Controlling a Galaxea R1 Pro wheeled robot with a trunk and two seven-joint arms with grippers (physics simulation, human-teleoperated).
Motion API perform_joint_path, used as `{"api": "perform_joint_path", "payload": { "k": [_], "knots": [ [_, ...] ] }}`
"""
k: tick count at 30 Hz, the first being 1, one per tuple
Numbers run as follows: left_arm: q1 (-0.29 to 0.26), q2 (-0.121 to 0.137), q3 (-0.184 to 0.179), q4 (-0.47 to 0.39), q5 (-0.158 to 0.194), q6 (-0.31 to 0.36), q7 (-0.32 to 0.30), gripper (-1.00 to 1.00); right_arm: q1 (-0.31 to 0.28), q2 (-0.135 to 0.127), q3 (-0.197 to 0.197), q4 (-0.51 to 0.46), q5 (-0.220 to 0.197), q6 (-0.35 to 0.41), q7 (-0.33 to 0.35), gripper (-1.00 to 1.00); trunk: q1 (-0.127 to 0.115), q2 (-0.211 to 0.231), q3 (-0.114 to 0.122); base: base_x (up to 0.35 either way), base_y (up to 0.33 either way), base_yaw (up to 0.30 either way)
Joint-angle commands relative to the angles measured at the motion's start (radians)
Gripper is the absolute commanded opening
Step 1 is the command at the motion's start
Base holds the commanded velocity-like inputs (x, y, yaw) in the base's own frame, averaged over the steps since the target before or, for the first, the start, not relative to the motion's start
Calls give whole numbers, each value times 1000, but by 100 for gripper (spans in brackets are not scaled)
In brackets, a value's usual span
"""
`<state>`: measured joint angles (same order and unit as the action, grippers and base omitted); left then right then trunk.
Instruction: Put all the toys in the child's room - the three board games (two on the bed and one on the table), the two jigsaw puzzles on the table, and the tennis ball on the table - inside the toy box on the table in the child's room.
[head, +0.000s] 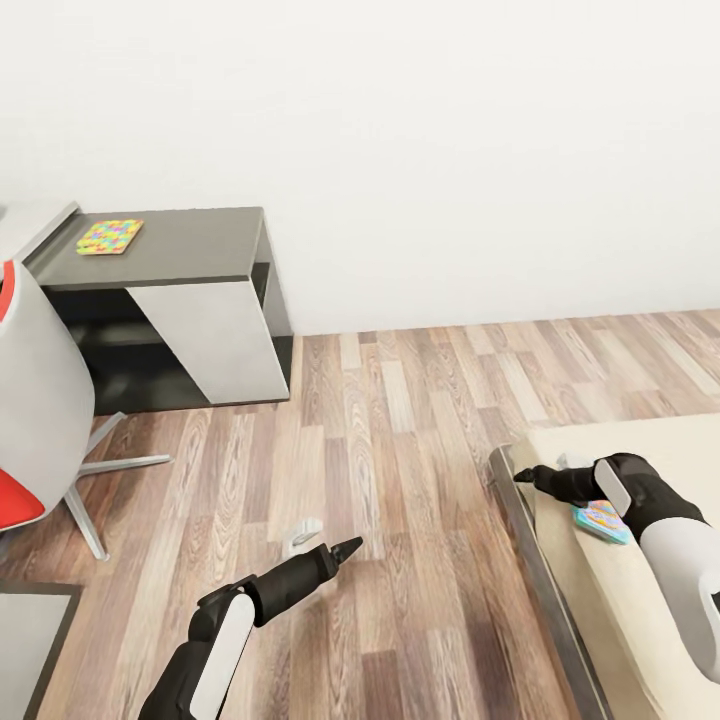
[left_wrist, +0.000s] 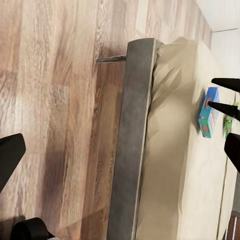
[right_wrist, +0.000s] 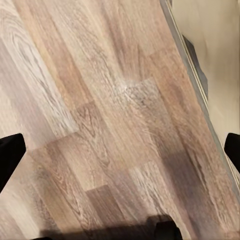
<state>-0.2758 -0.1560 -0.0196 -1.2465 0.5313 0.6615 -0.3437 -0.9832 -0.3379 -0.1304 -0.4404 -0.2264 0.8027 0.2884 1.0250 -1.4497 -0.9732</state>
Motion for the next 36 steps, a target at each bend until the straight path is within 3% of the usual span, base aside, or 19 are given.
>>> {"api": "perform_joint_path", "payload": {
  "k": [1, 15, 36],
  "knots": [
    [0, 0, 1, -1, 4, 7, 0, 100, 0, -2, -5, -3, 2, 5, 19, 100, 0, 0, -1, 11, 0, 8],
    [0, 0, 1, -1, 3, 6, 1, 100, 5, -11, -3, -16, 0, 5, 125, 100, 0, 0, -1, 153, 0, -1],
    [0, 0, 1, -1, 3, 6, 1, 100, 6, -41, -4, -27, -2, 2, 137, 100, 0, 0, -1, 79, 0, -143]
  ]
}}
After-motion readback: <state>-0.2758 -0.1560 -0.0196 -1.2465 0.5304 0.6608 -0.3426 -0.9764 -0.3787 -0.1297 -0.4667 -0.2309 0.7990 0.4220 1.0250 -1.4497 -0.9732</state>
